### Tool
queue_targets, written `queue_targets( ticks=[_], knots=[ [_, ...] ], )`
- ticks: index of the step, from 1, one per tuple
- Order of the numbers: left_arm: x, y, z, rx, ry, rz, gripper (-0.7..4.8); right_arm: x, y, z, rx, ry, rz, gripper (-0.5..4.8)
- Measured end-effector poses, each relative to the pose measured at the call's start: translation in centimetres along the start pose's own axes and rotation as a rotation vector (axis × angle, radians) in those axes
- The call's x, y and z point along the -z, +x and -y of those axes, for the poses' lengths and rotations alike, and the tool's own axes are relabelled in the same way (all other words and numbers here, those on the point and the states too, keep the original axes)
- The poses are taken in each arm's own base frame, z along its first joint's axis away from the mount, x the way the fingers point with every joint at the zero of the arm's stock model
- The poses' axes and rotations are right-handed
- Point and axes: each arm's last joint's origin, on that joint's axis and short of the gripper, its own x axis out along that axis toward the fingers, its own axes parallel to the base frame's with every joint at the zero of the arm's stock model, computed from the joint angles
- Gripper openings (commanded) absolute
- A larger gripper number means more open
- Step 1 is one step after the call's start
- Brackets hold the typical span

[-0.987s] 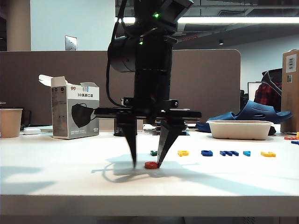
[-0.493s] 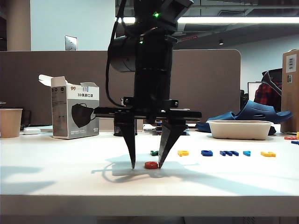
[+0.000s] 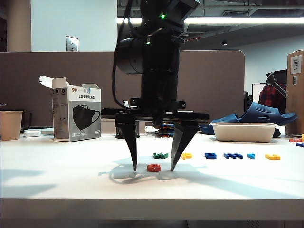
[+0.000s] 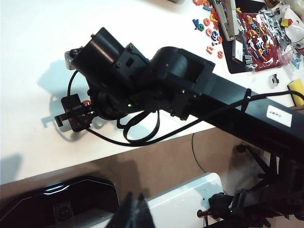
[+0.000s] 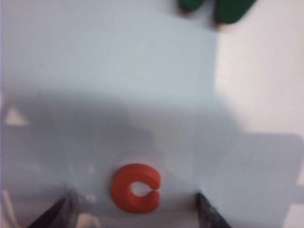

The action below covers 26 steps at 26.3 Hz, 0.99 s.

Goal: Select the appropriate letters from the row of letter magnets placed on the table to arrange into the word "cup".

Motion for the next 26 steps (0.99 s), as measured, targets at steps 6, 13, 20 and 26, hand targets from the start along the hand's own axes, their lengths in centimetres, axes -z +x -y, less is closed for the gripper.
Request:
queue_targets(
  ticks=[6,13,20,26],
  knots=[
    [0.0,0.0,0.0,0.000,0.000,0.000,-0.05,-0.8,-1.0,0.3,0.002,0.004,0.002,3.40],
    [0.0,0.0,0.0,0.000,0.000,0.000,-0.05,-2.2,-4.4,-0.6,-0.042,-0.013,0.082,3.39],
    [0.0,0.0,0.0,0.000,0.000,0.000,-0.05,-3.9,-10.5,0.7,0.015,-0.029,0.186,3.39],
    [0.0,0.0,0.0,0.000,0.000,0.000,-0.05,-5.1,-12.7,3.7,0.042,0.003,0.196,3.38]
  ],
)
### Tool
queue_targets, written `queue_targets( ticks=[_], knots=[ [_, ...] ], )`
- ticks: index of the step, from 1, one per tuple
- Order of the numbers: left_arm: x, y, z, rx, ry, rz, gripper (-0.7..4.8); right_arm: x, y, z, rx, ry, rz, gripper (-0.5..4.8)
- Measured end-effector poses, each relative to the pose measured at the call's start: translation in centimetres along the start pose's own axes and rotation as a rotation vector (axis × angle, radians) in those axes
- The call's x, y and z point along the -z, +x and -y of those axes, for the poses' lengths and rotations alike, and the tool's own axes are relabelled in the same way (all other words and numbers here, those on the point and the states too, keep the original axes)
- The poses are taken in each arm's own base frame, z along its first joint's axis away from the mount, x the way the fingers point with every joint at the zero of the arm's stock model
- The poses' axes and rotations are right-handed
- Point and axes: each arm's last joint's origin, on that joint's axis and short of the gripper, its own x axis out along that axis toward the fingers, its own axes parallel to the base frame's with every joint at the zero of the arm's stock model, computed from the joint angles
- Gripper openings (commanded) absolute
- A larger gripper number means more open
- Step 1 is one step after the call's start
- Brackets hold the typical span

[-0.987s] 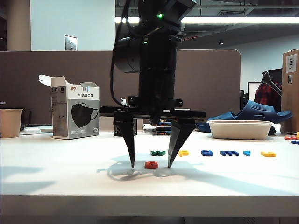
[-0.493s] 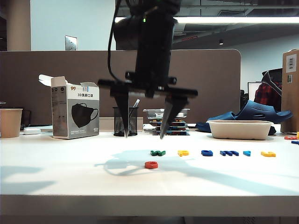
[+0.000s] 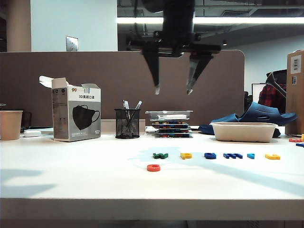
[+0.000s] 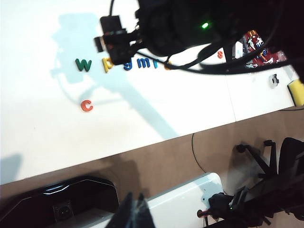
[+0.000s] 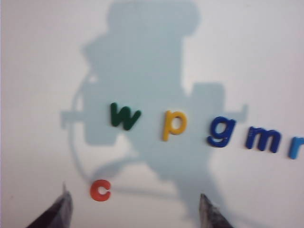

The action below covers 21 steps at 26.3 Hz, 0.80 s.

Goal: Select the appropriate letters from the row of letter magnets placed on the table to arrange into the word "cup".

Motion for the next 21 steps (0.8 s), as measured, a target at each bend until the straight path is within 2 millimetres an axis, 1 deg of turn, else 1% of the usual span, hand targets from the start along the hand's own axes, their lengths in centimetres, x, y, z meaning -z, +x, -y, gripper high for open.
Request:
queue_targets(
  ticks=[11,14,21],
  knots=[
    [0.0,0.0,0.0,0.000,0.000,0.000,-0.05,-0.8,-4.8,5.4,-0.001,0.083,0.108,3.38],
    [0.0,0.0,0.0,0.000,0.000,0.000,-0.05,-0.5,-6.5,7.7,0.016,0.105,0.123,3.38],
    [0.0,0.0,0.0,0.000,0.000,0.000,-0.05,-0.1,-8.5,10.1,0.027,0.143,0.157,3.38]
  ],
)
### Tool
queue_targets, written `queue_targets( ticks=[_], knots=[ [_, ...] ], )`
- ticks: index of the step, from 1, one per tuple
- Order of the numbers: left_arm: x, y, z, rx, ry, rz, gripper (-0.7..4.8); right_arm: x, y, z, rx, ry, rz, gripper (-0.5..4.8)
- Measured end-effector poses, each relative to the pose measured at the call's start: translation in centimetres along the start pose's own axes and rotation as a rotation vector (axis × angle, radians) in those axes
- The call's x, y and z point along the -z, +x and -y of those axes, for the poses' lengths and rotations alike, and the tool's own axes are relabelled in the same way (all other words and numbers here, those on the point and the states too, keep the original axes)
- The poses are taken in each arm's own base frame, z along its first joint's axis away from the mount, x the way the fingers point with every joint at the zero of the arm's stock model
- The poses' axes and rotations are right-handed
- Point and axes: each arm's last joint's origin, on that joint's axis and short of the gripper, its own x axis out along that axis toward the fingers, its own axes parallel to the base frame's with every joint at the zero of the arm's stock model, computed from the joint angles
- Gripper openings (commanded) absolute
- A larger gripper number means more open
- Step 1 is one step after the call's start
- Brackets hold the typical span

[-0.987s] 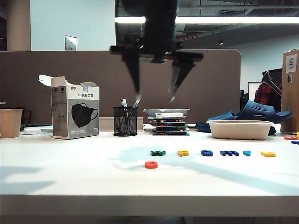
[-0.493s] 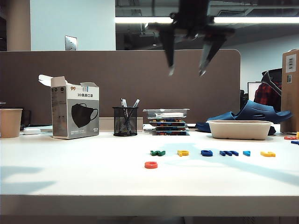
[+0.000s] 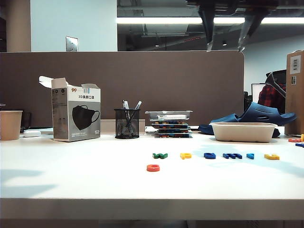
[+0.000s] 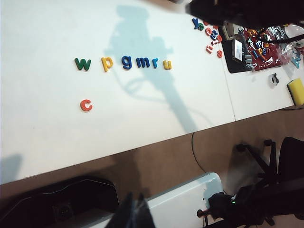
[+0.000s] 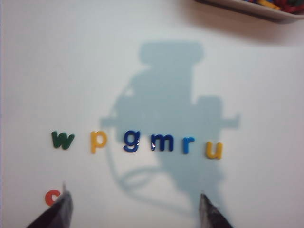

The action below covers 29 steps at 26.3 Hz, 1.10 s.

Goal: Select the appropriate letters from the row of letter magnets placed on the table to arrange into the word "cup".

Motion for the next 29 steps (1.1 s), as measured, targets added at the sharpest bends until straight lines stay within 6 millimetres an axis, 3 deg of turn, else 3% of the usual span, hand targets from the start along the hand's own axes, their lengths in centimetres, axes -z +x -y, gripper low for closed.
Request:
queue_targets(
  ticks=[15,21,29],
  knots=[
    [0.0,0.0,0.0,0.000,0.000,0.000,-0.05,1.0,-4.2,1.3,-0.068,0.011,0.069,3.38],
    [0.0,0.0,0.0,0.000,0.000,0.000,-0.05,2.0,-7.1,3.1,-0.084,0.040,0.166,3.38],
    [0.0,0.0,0.0,0.000,0.000,0.000,-0.05,4.7,-6.7,6.1,-0.073,0.100,0.159,3.38]
  ],
)
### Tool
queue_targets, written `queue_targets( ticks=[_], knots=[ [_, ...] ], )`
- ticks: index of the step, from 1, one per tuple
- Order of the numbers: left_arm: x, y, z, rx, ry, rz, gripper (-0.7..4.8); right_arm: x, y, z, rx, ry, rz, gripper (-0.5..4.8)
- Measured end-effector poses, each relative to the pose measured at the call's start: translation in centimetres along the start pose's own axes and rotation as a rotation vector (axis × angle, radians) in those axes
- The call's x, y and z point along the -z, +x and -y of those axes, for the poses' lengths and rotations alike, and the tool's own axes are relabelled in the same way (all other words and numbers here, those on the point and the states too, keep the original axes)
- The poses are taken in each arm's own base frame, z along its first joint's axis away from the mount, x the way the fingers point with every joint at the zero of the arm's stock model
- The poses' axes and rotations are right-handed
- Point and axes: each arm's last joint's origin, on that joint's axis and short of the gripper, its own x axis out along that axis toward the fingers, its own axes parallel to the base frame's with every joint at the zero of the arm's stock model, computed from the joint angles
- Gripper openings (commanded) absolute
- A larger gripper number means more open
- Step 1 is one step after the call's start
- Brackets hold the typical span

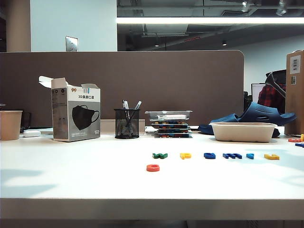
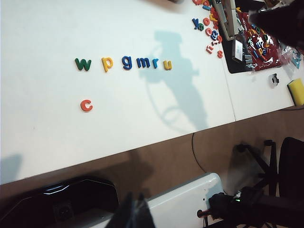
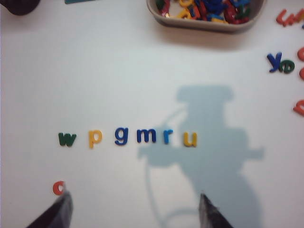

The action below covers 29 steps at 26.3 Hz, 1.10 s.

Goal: Select the appropriate letters from the row of letter magnets placed on the table to arrange into the word "cup".

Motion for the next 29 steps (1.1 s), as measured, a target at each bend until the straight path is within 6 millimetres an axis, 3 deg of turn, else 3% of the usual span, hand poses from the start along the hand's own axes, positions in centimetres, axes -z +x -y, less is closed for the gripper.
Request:
queue_targets(
  ticks=[5,15,18,29],
  knots=[
    [0.0,0.0,0.0,0.001,0.000,0.000,-0.05,1.4,1.6,1.4,-0.014,0.026,-0.030,3.38],
    [0.0,0.0,0.0,0.000,0.000,0.000,-0.05,2.6,5.9,1.7,-0.005,0.005,-0.081,3.37],
    [0.0,0.0,0.0,0.000,0.000,0.000,-0.05,3.2,9.0,1.9,0.023,-0.004,-0.168,3.37],
    [0.0,0.0,0.0,0.000,0.000,0.000,-0.05,3.0,14.3,2.0,0.087,-0.074,-0.269,3.32]
  ],
)
